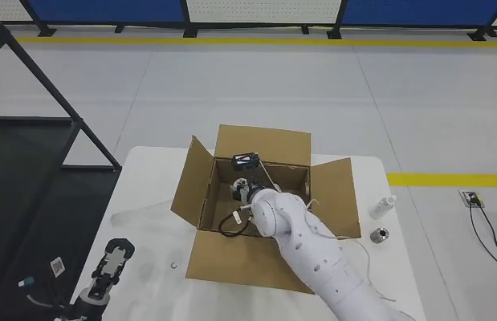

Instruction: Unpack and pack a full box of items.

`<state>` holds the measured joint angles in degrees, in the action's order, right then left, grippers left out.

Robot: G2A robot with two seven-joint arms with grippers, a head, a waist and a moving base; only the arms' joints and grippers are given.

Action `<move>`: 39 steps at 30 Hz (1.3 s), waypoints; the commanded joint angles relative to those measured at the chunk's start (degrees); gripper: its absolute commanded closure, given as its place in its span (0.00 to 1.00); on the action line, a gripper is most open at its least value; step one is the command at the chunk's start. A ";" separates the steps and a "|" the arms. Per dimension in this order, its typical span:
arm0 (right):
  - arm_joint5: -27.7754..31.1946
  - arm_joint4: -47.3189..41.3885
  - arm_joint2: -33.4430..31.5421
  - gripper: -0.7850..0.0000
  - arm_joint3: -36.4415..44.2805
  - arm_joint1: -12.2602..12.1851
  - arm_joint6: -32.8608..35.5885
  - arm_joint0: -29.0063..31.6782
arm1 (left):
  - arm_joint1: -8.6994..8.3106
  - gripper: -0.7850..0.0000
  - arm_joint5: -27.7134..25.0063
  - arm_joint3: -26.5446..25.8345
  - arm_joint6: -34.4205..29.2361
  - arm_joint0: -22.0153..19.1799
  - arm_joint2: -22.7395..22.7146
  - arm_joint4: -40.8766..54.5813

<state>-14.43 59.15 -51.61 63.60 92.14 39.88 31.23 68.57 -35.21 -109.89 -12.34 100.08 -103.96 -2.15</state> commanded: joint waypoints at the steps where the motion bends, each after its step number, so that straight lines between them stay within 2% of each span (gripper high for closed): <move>1: 0.87 4.35 -3.33 1.00 12.49 -1.96 3.77 6.29 | -0.03 0.00 0.55 -0.14 -0.51 -0.71 0.28 -0.19; 3: 2.88 8.20 -7.09 1.00 24.64 -3.79 7.40 13.41 | -0.08 0.00 1.09 -0.21 -1.25 -1.55 0.64 -0.31; 7: 6.09 11.49 -11.66 1.00 39.18 -5.54 10.13 22.12 | -0.16 0.00 2.14 -0.43 -2.61 -3.01 1.38 -0.73; 12: 8.00 13.89 -18.34 1.00 55.02 -6.97 9.57 30.62 | -0.30 0.00 3.78 -0.50 -4.72 -5.61 2.93 -1.24; 15: 7.64 13.95 -23.00 1.00 61.75 -7.50 9.30 34.35 | -0.35 0.00 4.52 -0.28 -5.44 -6.98 3.58 -1.41; 20: 6.74 10.66 -34.36 1.00 70.60 -8.27 8.00 42.01 | -0.49 0.00 5.66 -0.10 -6.74 -9.43 4.46 -1.55; 24: 7.77 4.23 -45.16 1.00 71.04 -8.71 5.30 48.24 | -0.63 0.00 6.52 0.19 -7.80 -11.43 4.76 -1.39; 29: 11.72 -2.85 -56.05 1.00 68.10 -9.30 5.55 54.87 | -0.79 0.00 7.25 0.71 -8.65 -13.10 4.89 -1.16; 33: 13.66 -4.00 -59.32 1.00 62.59 -9.80 5.93 56.22 | -0.91 0.00 7.64 1.24 -9.21 -14.14 4.99 -0.92; 39: 17.22 -3.49 -59.64 1.00 53.87 -10.70 7.28 55.14 | -1.04 0.00 8.20 1.94 -9.84 -14.99 5.50 -0.74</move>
<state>2.46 54.93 -111.49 119.42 81.63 46.78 86.89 67.55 -27.18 -108.10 -22.08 85.22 -98.58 -2.91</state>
